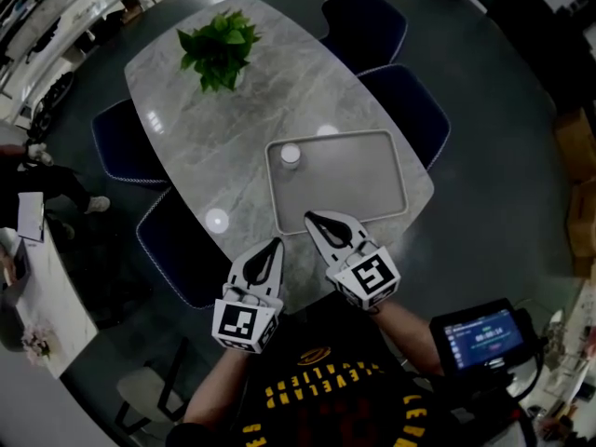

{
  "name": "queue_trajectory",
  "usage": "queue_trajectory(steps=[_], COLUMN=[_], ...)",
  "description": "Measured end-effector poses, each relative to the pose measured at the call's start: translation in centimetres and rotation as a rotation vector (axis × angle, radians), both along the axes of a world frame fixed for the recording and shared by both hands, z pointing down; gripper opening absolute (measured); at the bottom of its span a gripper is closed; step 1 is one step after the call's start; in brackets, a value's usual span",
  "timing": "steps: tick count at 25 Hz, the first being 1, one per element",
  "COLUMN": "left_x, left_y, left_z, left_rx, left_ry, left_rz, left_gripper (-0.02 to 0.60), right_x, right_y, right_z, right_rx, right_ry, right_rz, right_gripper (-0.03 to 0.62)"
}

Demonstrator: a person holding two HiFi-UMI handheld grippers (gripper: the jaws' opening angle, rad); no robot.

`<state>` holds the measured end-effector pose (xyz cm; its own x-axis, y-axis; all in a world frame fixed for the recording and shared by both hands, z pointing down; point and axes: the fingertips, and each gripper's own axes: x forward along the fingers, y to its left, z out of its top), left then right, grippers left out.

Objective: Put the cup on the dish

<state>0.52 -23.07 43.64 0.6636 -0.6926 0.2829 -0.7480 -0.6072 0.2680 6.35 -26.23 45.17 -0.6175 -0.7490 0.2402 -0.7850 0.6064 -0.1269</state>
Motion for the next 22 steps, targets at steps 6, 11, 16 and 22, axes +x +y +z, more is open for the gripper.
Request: queue_trajectory(steps=[6,11,16,22], left_x=[-1.4,-3.1,-3.5,-3.7], left_y=[1.1,3.2,4.7,6.8], left_z=[-1.4,-2.2,-3.1,-3.8], left_rx=[0.032,0.055,0.040,0.077], left_ry=[0.007,0.037,0.060,0.064], left_rz=[-0.005,-0.002,0.004,0.043], left_gripper=[0.002,0.000,0.001,0.002], right_x=[-1.2,-3.9,-5.7,-6.2], right_y=[1.7,4.3,6.7,9.4], right_z=[-1.8,-3.4,-4.9,-5.8], right_rx=[0.038,0.066,0.069,0.083], right_ry=[-0.011,-0.009,-0.022,-0.006], right_rz=[0.008,-0.019,-0.031,-0.019], right_gripper=[0.006,0.006,0.006,0.006])
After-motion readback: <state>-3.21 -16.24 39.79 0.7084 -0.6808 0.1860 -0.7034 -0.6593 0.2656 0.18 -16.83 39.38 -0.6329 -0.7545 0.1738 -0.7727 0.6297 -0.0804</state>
